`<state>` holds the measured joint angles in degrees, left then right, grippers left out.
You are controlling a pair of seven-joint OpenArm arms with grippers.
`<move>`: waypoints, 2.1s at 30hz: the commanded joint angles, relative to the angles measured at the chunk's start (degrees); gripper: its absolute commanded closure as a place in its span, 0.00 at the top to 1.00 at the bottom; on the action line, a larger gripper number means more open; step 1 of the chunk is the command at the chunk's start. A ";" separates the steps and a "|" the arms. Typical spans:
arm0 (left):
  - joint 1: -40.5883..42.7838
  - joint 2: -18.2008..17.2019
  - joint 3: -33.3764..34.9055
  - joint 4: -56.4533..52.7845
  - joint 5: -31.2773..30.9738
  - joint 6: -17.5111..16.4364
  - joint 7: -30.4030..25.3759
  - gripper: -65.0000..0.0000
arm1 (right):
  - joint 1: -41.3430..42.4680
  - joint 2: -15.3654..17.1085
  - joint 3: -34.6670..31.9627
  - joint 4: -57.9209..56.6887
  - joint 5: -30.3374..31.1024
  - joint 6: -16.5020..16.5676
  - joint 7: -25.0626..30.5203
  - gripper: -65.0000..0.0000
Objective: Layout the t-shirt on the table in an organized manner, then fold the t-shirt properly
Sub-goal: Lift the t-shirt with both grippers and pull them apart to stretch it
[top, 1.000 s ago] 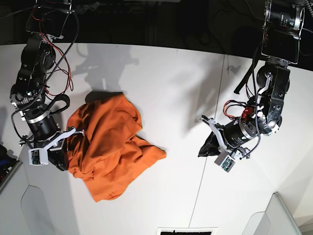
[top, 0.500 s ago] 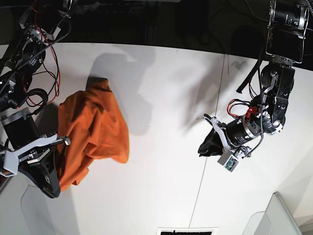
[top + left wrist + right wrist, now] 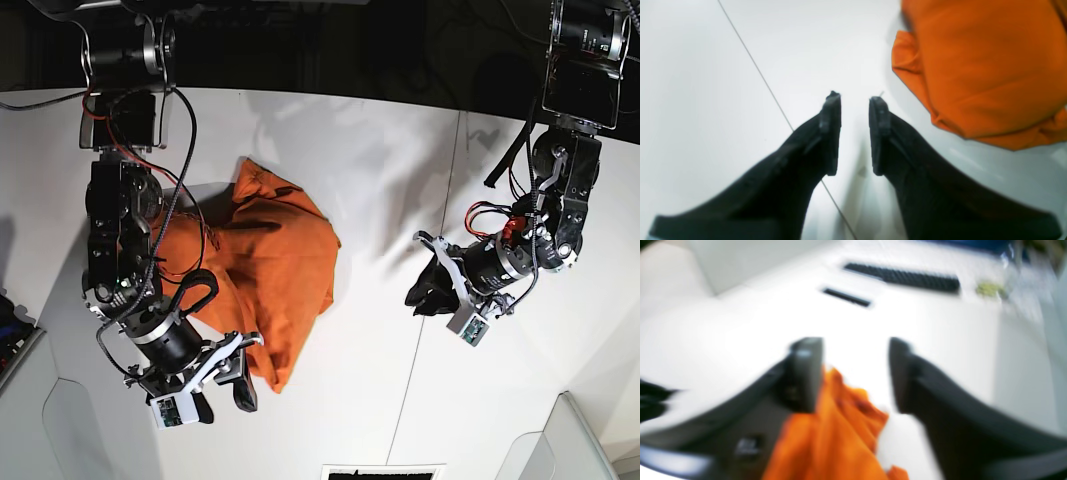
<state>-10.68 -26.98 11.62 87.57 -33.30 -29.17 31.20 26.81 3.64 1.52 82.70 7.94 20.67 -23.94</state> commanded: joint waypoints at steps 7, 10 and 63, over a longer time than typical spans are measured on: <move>-1.31 -0.48 -0.44 1.09 -7.74 -4.50 7.10 0.44 | 0.90 0.15 7.10 5.77 1.51 -3.15 -12.59 0.63; 0.15 -0.50 -0.44 2.99 -11.89 -7.41 8.66 0.44 | -2.93 0.17 12.52 11.45 1.49 -3.13 -12.79 0.63; 1.33 -2.69 1.95 11.30 5.97 2.62 -0.15 0.57 | -15.89 14.10 23.76 7.06 8.11 3.02 -5.31 0.70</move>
<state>-8.27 -29.04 13.96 98.06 -26.89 -26.85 31.97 9.82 16.99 25.02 88.77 15.22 24.12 -30.59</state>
